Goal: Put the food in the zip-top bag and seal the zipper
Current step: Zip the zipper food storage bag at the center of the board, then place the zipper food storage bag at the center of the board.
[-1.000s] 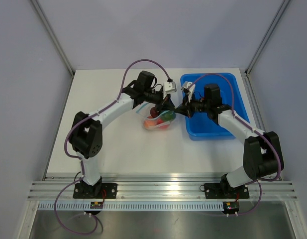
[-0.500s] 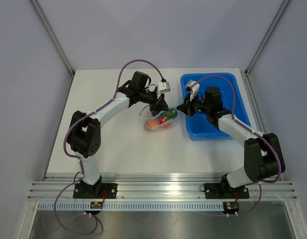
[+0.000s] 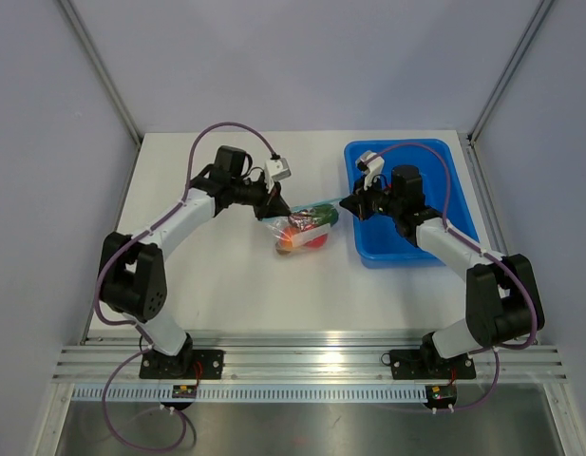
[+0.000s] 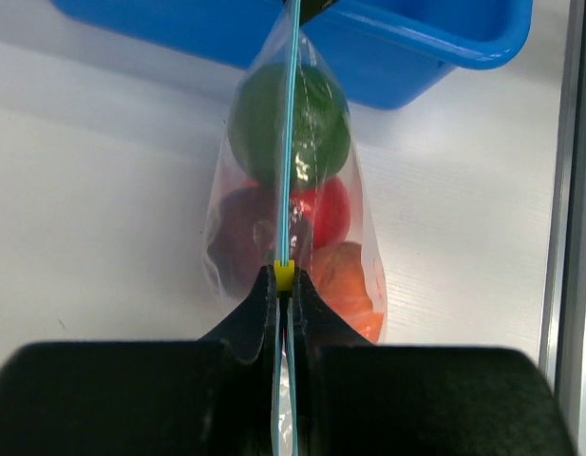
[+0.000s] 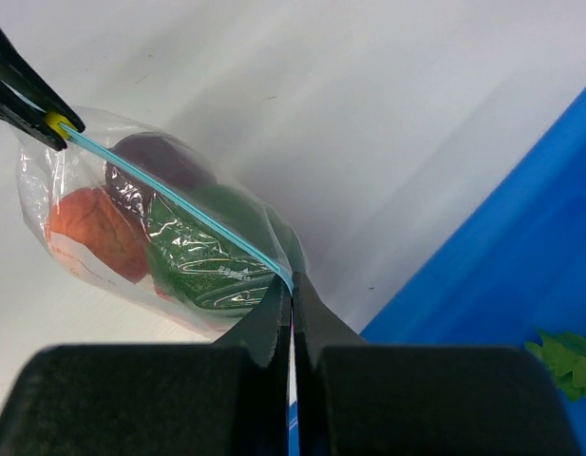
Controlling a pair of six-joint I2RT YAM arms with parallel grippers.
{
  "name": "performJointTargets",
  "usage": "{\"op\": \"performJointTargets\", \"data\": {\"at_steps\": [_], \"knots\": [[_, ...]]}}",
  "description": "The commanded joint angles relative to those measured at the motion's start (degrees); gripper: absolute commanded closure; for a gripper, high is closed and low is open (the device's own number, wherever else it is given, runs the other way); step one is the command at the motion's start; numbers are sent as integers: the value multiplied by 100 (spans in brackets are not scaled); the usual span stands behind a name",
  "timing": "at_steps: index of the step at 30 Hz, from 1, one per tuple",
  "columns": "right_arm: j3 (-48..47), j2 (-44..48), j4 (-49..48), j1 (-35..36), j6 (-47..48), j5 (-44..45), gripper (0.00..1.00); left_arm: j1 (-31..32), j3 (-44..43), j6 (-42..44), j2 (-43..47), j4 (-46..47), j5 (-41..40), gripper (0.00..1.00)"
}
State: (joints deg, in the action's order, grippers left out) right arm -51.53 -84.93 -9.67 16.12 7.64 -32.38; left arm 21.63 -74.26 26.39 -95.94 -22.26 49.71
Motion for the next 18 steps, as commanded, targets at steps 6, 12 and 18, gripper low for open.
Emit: {"op": "performJointTargets", "data": {"at_steps": [6, 12, 18], "knots": [[-130, 117, -386, -188, -113, 909, 100, -510, 658, -283, 673, 73, -506, 100], [-138, -32, -597, -197, -421, 918, 100, -835, 930, -548, 1015, 328, -603, 100], [-112, -103, -905, -197, -614, 813, 100, -1134, 1098, -504, 1306, 213, -577, 100]]}}
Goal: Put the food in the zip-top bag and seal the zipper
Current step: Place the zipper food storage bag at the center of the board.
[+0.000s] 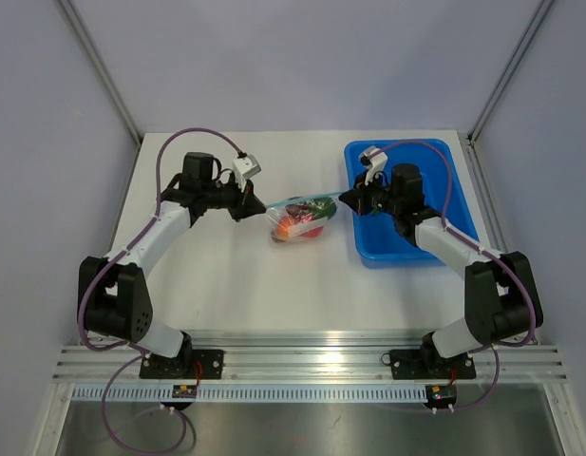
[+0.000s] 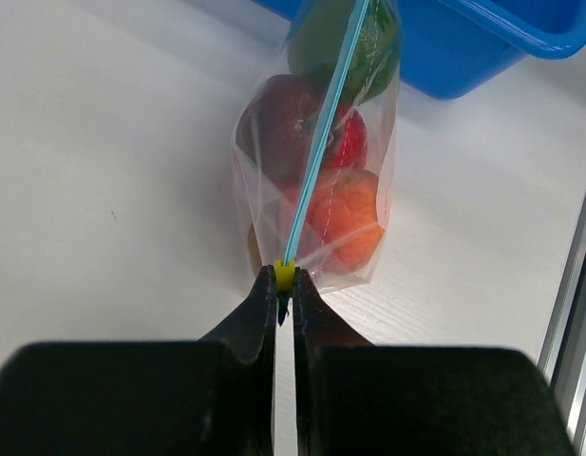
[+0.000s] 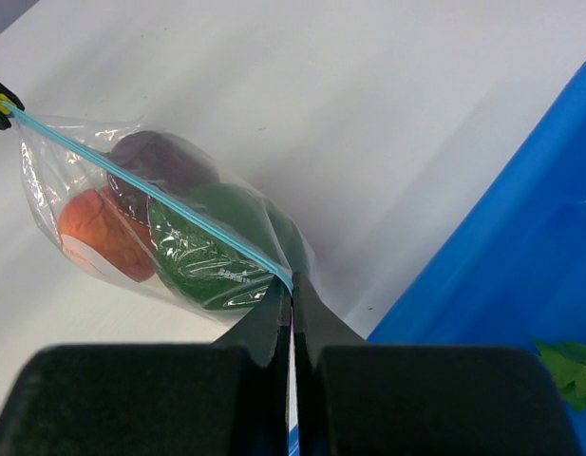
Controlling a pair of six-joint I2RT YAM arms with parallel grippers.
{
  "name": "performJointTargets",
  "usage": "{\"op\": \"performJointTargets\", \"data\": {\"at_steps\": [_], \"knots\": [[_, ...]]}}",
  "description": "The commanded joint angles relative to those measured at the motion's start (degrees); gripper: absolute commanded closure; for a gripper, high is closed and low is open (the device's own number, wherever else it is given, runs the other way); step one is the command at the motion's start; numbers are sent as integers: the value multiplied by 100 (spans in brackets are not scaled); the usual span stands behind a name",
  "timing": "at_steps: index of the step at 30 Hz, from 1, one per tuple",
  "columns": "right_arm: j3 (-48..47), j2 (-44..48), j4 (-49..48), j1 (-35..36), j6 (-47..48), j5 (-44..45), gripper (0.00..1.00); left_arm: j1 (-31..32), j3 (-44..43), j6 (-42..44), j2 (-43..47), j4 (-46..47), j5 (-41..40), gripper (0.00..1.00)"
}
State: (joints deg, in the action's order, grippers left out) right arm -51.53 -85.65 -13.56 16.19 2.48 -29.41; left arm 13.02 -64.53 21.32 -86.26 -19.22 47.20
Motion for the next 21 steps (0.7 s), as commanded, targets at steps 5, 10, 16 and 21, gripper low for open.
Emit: {"op": "performJointTargets", "data": {"at_steps": [5, 10, 16, 21], "knots": [[-243, -163, -578, -212, -134, 427, 100, -387, 143, 12, 408, -81, -369, 100], [-498, -356, -700, -212, -125, 410, 100, -695, 12, -5, 329, -3, -326, 100], [-1516, -1111, -1122, -186, -774, -284, 100, -704, -779, -347, -206, 401, -211, 100], [-2441, -1604, -332, 86, -575, -830, 96, -704, -1141, -541, -488, 498, -211, 100]]}}
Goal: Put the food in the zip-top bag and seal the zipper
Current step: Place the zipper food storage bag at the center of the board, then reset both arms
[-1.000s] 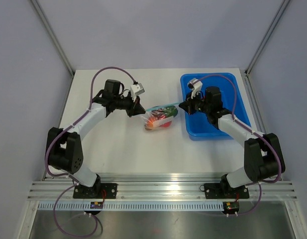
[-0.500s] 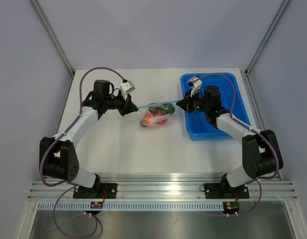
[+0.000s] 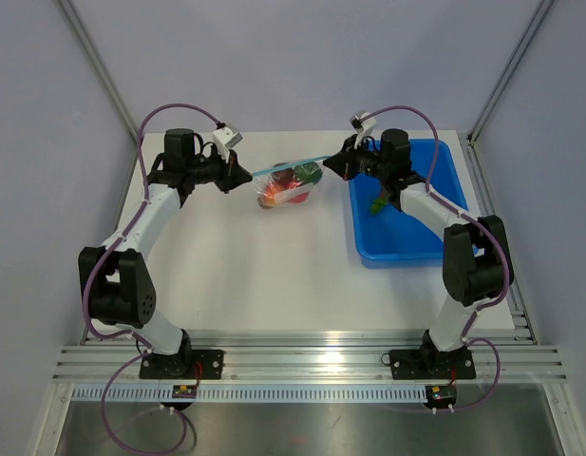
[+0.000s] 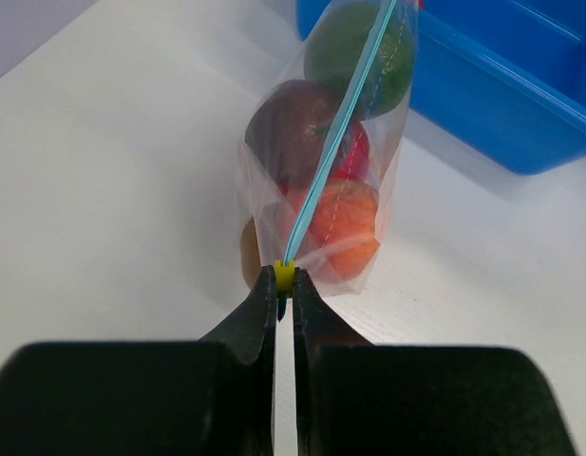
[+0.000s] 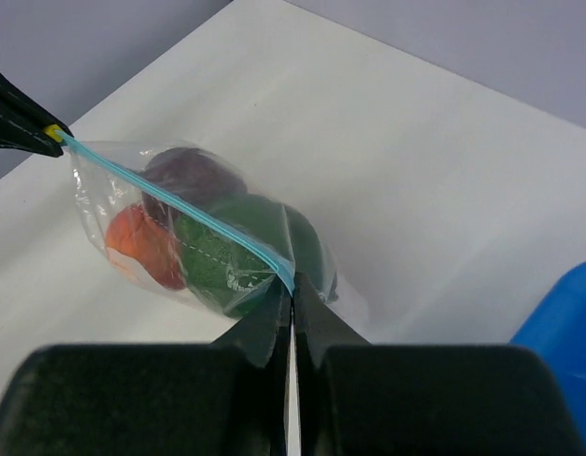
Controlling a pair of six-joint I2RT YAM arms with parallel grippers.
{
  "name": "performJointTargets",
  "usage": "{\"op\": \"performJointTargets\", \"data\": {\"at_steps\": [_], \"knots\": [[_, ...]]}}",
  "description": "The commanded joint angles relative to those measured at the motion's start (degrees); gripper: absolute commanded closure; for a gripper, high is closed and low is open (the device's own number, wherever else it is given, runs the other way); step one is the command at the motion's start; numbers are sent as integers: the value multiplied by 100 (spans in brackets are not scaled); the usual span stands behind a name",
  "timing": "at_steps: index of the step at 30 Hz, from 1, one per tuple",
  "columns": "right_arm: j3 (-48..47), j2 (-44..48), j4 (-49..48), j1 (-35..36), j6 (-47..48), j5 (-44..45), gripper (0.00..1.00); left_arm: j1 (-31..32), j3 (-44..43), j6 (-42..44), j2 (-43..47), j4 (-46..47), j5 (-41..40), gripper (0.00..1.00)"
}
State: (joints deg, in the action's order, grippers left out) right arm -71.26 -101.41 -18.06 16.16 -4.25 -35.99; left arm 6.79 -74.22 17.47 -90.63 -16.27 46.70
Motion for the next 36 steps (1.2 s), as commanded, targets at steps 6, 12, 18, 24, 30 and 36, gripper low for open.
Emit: {"op": "performJointTargets", "data": {"at_steps": [6, 12, 18, 24, 30, 36], "knots": [[584, 235, -65, 536, 294, 39, 70, -81, 906, -551, 256, 318, 199, 51], [1781, 1253, -155, 687, 258, 925, 22, -81, 1235, -640, 1265, 230, -309, 1], [1705, 2975, 1239, 686, -127, 3604, 1, -72, 689, -1281, 2179, -183, -1830, 1], [352, 3628, 3909, 678, -981, 5461, 1, -72, 1049, -2740, 2928, 221, -2718, 1], [-90, 3592, 5723, 678, -1631, 6726, 1, -63, 987, -3127, 3200, -569, -2947, 1], [516, 4154, 5955, 678, -1754, 7158, 0, -63, 1172, -3022, 3534, -860, -3413, 1]]}}
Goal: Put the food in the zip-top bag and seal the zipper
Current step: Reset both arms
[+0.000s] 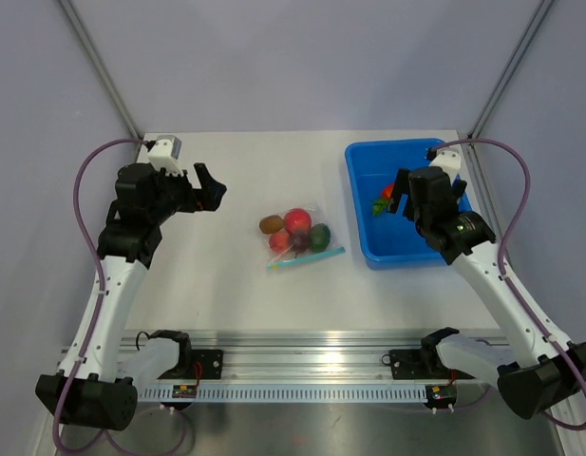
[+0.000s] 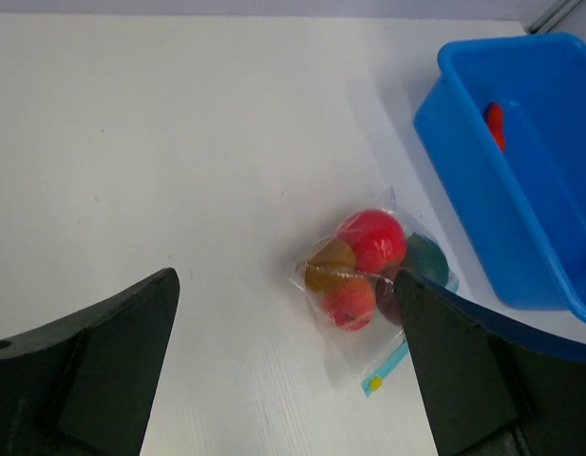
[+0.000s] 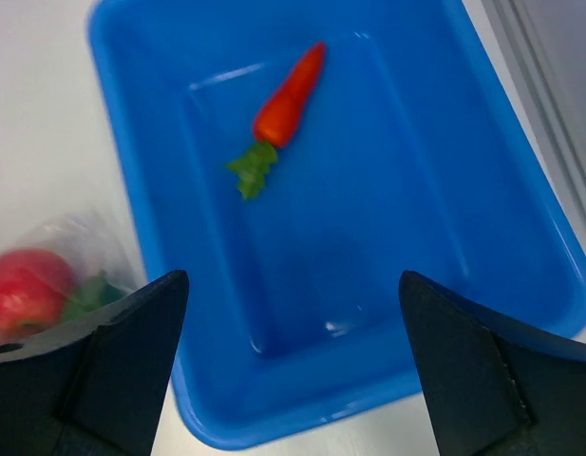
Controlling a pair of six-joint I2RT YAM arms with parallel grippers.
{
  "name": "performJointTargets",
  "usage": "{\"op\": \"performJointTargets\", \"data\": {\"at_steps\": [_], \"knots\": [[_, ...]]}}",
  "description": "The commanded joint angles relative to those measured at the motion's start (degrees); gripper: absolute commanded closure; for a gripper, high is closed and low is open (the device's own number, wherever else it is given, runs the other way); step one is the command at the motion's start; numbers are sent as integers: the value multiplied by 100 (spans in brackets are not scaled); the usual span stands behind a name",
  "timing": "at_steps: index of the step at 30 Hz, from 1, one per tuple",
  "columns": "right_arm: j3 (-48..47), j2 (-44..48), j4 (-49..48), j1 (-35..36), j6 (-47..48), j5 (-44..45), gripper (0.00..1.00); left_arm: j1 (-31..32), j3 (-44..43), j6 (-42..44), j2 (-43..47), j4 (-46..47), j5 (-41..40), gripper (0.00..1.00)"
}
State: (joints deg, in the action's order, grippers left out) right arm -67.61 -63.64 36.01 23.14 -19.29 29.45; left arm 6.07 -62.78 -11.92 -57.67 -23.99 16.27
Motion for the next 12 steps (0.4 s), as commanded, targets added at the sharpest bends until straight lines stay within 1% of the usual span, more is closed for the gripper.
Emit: {"op": "performJointTargets", "data": {"at_steps": [1, 7, 12], "knots": [[213, 535, 539, -11, -225, 614, 1, 9, 38, -39, 256, -193, -379, 1], [521, 1054, 425, -11, -312, 667, 1, 9, 64, -73, 291, -396, -406, 1], [670, 1274, 381, -20, -348, 624, 1, 26, 205, -21, 388, -326, -414, 1]]}}
